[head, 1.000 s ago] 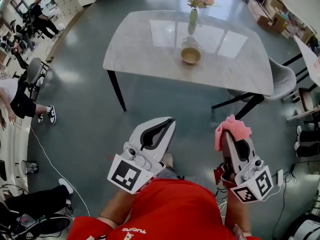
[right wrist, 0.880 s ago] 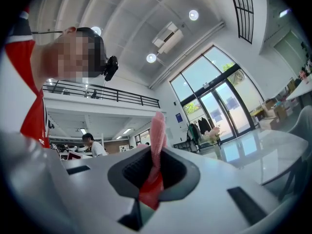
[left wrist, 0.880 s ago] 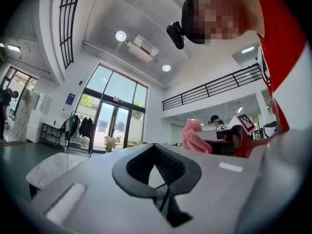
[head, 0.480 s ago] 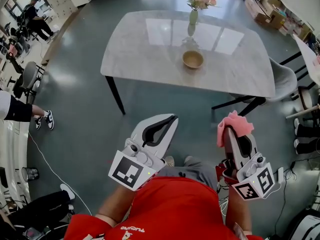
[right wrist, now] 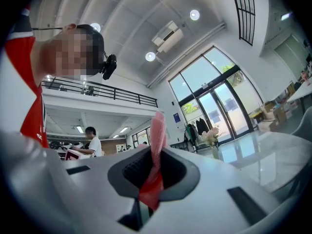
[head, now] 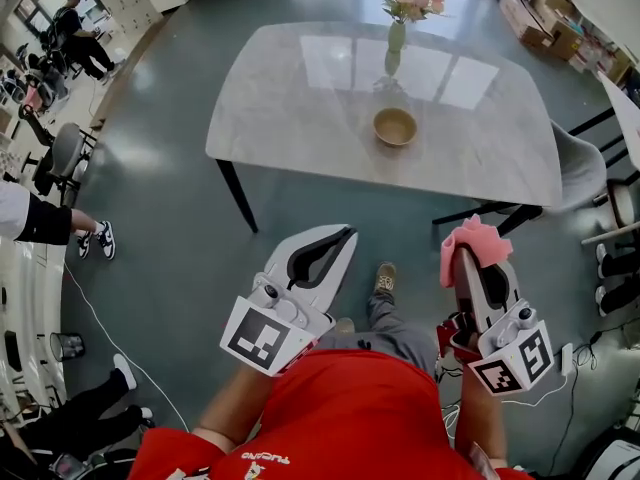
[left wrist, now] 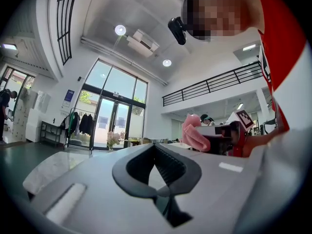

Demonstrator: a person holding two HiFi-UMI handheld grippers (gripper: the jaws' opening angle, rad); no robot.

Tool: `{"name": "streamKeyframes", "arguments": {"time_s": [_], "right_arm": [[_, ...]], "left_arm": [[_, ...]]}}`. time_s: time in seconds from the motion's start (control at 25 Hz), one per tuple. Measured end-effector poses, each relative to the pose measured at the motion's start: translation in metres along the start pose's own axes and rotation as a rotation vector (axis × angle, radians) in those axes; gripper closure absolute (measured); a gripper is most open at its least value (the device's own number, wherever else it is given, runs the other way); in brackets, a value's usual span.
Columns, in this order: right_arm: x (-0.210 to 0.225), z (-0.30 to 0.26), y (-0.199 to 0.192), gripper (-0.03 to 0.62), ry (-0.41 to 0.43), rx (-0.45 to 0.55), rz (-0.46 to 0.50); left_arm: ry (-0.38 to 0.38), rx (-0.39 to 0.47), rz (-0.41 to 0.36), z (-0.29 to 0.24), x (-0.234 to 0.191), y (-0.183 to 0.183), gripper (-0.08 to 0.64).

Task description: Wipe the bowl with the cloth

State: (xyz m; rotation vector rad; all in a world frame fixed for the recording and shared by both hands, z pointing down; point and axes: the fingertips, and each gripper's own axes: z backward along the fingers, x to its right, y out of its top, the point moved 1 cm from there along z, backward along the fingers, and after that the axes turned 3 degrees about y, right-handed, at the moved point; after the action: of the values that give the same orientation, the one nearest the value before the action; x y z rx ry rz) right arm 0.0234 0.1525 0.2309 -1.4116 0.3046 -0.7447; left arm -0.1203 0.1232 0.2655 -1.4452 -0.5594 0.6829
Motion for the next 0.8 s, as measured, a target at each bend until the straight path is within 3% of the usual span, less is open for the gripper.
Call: {"name": "streamKeyframes", "arguments": {"time_s": [0.36,0.8], "right_arm": [[0.055,-0.03,-0.001,0.568,0.013,-0.026,0.055],[0.124,-0.073,-0.006,0.568,0.051,-0.051,0.036]], "left_arm": [[0.049,-0.01,-0.011,-0.05,-0.029,-0.006,0.554],[0.114,-0.07,-0.02,-0.114,-0.065,-0.019,0.554]]}}
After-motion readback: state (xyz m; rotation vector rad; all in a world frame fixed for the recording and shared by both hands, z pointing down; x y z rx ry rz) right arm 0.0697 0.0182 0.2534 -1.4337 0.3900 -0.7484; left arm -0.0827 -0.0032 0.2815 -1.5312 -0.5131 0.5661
